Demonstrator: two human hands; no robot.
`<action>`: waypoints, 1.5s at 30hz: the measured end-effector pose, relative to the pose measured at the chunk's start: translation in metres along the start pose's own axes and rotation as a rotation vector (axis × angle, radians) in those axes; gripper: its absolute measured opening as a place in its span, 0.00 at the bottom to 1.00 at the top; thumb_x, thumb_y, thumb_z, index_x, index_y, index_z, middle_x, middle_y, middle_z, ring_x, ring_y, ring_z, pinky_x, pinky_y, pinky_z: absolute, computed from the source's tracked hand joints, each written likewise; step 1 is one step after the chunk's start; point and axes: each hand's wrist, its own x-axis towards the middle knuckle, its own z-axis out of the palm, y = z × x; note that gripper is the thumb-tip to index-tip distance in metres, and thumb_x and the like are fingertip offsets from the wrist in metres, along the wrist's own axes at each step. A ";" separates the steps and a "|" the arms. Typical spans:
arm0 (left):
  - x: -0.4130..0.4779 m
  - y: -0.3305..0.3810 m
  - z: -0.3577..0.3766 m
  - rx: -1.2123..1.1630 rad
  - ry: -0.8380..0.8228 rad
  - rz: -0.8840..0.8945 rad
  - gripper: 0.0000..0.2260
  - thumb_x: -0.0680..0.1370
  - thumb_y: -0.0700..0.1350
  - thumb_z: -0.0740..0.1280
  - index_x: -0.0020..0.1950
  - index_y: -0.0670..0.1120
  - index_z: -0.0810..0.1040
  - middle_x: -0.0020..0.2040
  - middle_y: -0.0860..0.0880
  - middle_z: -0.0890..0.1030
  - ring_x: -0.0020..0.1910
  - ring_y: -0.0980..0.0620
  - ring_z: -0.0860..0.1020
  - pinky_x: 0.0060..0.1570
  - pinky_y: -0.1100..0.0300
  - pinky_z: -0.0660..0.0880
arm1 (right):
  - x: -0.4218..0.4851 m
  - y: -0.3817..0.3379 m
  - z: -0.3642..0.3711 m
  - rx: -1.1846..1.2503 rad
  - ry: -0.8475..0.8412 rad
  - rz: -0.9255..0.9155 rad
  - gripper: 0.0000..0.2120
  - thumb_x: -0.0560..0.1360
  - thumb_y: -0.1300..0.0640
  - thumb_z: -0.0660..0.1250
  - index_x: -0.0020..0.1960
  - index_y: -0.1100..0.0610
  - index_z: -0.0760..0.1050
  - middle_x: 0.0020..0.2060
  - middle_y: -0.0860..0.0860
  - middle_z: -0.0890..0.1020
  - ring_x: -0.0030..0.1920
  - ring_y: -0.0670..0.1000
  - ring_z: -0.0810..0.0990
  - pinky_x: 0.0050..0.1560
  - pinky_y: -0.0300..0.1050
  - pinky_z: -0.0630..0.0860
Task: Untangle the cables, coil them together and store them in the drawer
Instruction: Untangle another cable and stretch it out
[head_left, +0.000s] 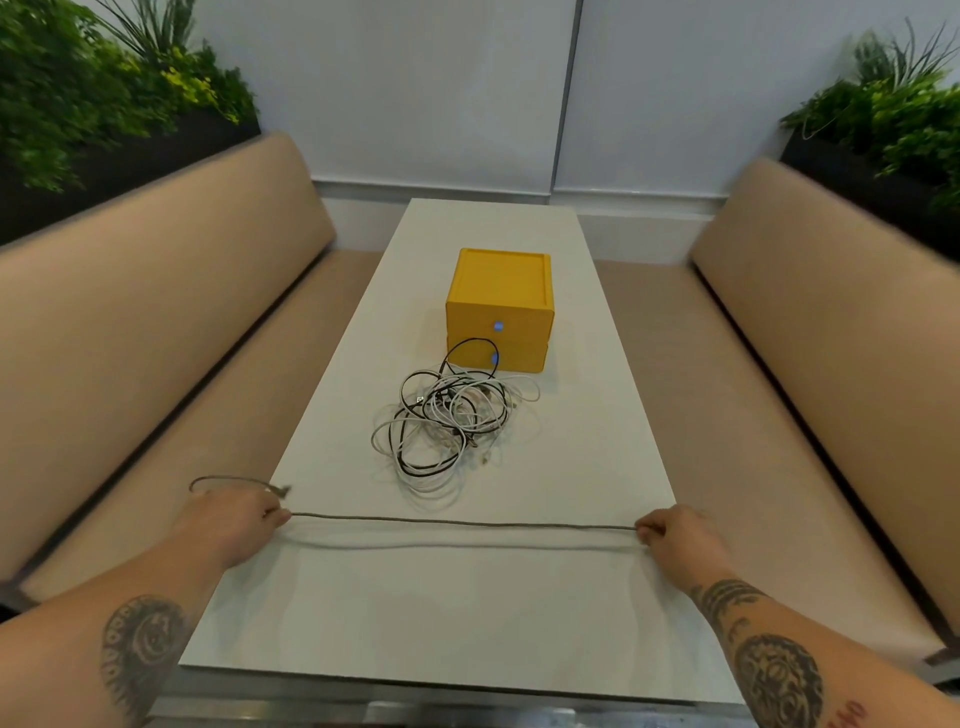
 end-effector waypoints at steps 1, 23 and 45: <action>0.000 -0.004 0.000 0.006 0.011 -0.020 0.18 0.76 0.66 0.54 0.39 0.59 0.78 0.43 0.60 0.81 0.46 0.57 0.78 0.51 0.56 0.75 | 0.001 0.000 0.001 0.012 0.007 0.002 0.08 0.77 0.50 0.66 0.50 0.42 0.83 0.49 0.47 0.80 0.58 0.52 0.75 0.59 0.48 0.75; 0.000 0.042 0.008 -0.246 -0.074 0.117 0.08 0.78 0.56 0.59 0.40 0.63 0.74 0.47 0.58 0.75 0.50 0.56 0.75 0.53 0.55 0.74 | -0.025 -0.031 -0.004 -0.199 0.033 -0.030 0.18 0.77 0.49 0.54 0.61 0.41 0.77 0.58 0.42 0.78 0.62 0.48 0.71 0.69 0.52 0.57; -0.007 0.137 -0.013 -0.245 0.034 0.200 0.12 0.78 0.61 0.62 0.53 0.59 0.82 0.55 0.55 0.77 0.57 0.50 0.75 0.55 0.54 0.70 | -0.047 -0.113 0.040 -0.141 0.012 -0.151 0.17 0.82 0.43 0.52 0.58 0.47 0.77 0.57 0.47 0.75 0.62 0.53 0.70 0.72 0.57 0.56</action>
